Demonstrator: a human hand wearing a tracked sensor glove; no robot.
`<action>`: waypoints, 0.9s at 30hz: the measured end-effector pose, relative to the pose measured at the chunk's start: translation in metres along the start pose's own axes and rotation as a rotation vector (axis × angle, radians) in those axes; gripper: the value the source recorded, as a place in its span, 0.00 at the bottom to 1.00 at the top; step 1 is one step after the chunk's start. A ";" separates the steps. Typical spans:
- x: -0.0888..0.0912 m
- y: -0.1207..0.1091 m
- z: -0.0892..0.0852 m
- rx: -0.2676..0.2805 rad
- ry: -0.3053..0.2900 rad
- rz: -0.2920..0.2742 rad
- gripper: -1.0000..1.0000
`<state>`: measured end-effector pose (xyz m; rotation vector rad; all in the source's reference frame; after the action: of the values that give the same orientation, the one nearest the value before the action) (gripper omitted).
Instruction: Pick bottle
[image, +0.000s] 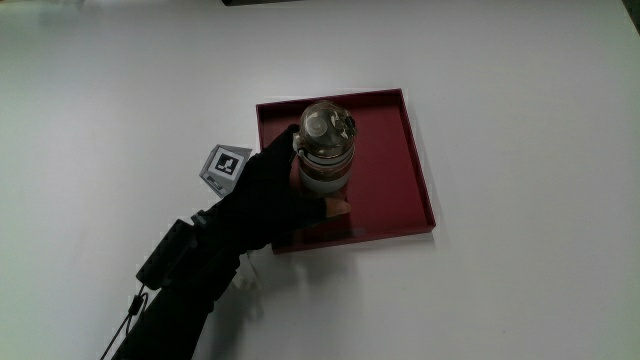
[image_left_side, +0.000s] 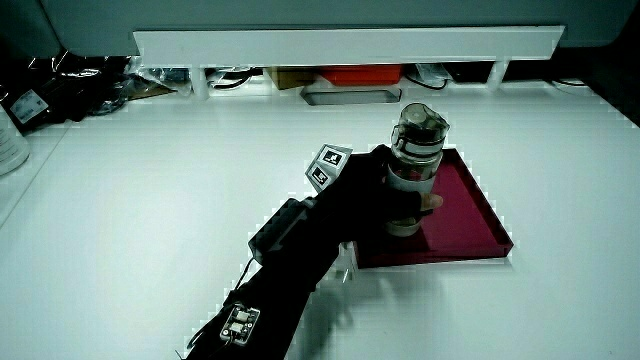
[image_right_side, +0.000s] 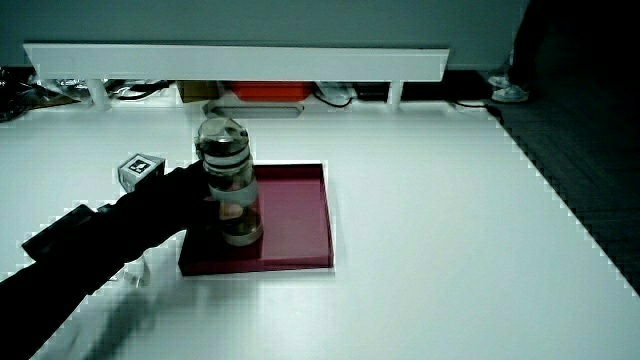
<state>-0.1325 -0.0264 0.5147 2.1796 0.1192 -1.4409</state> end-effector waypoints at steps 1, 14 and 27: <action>0.000 -0.001 0.000 0.009 0.002 -0.001 0.59; -0.004 -0.009 0.001 0.150 -0.015 -0.025 0.87; -0.004 -0.014 0.002 0.182 -0.047 -0.043 1.00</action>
<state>-0.1400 -0.0147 0.5125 2.2977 0.0190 -1.5804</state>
